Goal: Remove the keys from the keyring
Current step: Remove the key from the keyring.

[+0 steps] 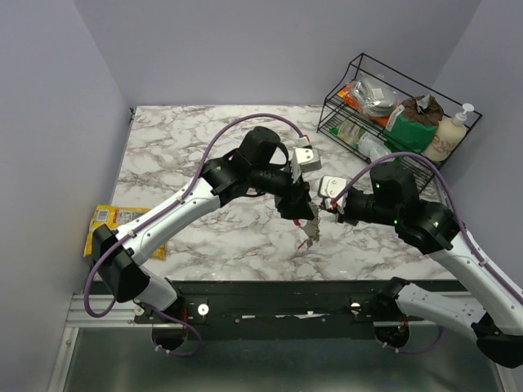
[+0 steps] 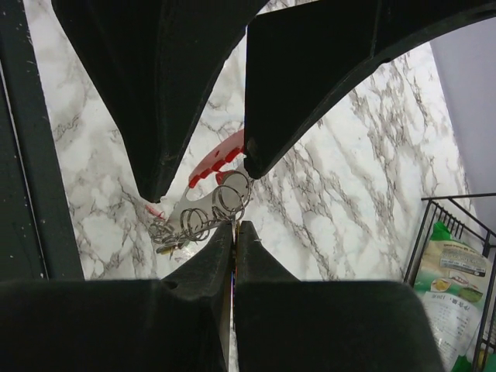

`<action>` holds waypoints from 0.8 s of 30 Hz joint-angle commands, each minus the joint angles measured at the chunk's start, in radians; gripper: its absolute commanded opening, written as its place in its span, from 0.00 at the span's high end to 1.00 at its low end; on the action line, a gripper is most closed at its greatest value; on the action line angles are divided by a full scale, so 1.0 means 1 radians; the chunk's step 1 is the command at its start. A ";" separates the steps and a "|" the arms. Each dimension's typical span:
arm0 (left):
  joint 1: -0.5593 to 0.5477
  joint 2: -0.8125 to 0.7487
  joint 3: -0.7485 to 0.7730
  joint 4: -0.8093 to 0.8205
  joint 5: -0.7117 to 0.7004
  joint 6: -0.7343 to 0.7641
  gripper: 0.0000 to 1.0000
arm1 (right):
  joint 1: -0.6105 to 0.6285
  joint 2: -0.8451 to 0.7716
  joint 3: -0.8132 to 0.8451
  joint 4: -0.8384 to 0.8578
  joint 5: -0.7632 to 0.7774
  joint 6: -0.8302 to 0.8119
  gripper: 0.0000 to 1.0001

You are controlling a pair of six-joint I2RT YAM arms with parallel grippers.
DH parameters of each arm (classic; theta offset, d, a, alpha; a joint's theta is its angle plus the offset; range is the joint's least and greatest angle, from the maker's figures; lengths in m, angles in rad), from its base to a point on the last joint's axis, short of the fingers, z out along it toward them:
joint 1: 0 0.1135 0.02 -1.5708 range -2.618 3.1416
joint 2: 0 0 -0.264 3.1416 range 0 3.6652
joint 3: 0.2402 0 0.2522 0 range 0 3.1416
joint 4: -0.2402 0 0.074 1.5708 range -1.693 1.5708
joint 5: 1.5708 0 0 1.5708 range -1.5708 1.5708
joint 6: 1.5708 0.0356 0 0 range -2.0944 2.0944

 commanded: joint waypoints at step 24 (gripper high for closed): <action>-0.016 -0.026 0.001 -0.035 0.088 0.040 0.33 | -0.085 -0.012 0.086 -0.047 -0.254 0.062 0.99</action>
